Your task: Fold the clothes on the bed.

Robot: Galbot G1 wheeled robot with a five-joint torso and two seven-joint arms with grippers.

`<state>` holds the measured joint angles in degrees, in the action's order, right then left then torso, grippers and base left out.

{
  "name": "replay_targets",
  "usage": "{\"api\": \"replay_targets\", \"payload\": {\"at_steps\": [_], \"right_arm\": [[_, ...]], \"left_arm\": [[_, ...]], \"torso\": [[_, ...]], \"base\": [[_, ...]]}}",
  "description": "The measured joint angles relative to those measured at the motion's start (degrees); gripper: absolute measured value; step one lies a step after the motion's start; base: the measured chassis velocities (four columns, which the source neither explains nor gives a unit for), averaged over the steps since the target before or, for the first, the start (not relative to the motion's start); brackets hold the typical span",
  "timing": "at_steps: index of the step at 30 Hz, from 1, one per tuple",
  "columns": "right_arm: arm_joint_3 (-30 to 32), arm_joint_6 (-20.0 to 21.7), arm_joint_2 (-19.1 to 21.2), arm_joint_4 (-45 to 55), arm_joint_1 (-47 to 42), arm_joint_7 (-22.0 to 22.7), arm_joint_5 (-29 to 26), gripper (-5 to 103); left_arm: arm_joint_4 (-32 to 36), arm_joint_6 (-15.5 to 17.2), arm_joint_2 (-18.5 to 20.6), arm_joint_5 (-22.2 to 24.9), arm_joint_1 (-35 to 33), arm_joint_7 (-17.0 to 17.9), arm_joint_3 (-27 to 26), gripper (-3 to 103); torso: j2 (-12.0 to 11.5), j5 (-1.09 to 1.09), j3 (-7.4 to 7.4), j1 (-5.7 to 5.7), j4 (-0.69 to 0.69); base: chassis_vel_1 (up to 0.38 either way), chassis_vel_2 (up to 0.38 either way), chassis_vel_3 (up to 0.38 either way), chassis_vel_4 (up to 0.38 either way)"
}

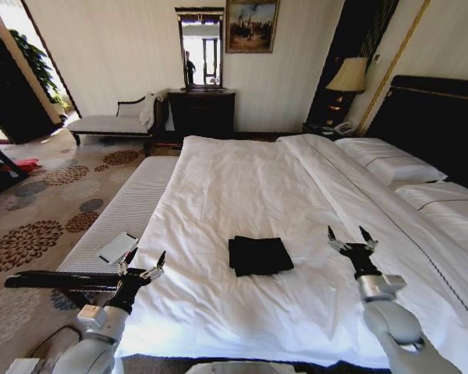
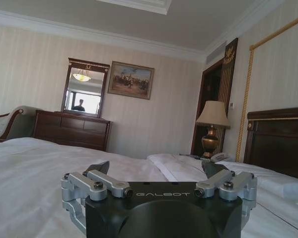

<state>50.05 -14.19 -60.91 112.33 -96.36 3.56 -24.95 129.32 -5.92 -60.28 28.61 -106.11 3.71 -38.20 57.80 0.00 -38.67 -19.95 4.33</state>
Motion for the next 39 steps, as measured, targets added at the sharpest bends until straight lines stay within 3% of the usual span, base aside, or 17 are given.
{"api": "replay_targets", "payload": {"at_steps": [3, 13, 39], "right_arm": [[0.51, -2.01, -1.91, 1.44, -2.3, -1.47, 2.26, 100], [-0.39, -2.55, -5.06, 4.93, -4.91, -2.47, 5.76, 100], [-0.75, -2.2, -5.05, 4.9, -4.71, -2.35, 5.66, 100]], "left_arm": [[0.0, 0.0, 0.0, 0.0, 0.0, 0.0, 0.0, 100], [0.0, 0.0, 0.0, 0.0, 0.0, 0.0, 0.0, 100], [0.0, -0.01, 0.0, 0.0, 0.0, 0.0, 0.0, 100]], "torso": [[0.0, 0.01, 0.0, 0.0, -0.02], [0.0, -0.01, -0.01, 0.0, -0.02], [0.0, 0.0, -0.01, -0.01, -0.02]], "base": [[0.0, 0.0, 0.0, 0.0], [0.0, 0.0, 0.0, 0.0], [0.0, 0.0, 0.0, 0.0]]}}
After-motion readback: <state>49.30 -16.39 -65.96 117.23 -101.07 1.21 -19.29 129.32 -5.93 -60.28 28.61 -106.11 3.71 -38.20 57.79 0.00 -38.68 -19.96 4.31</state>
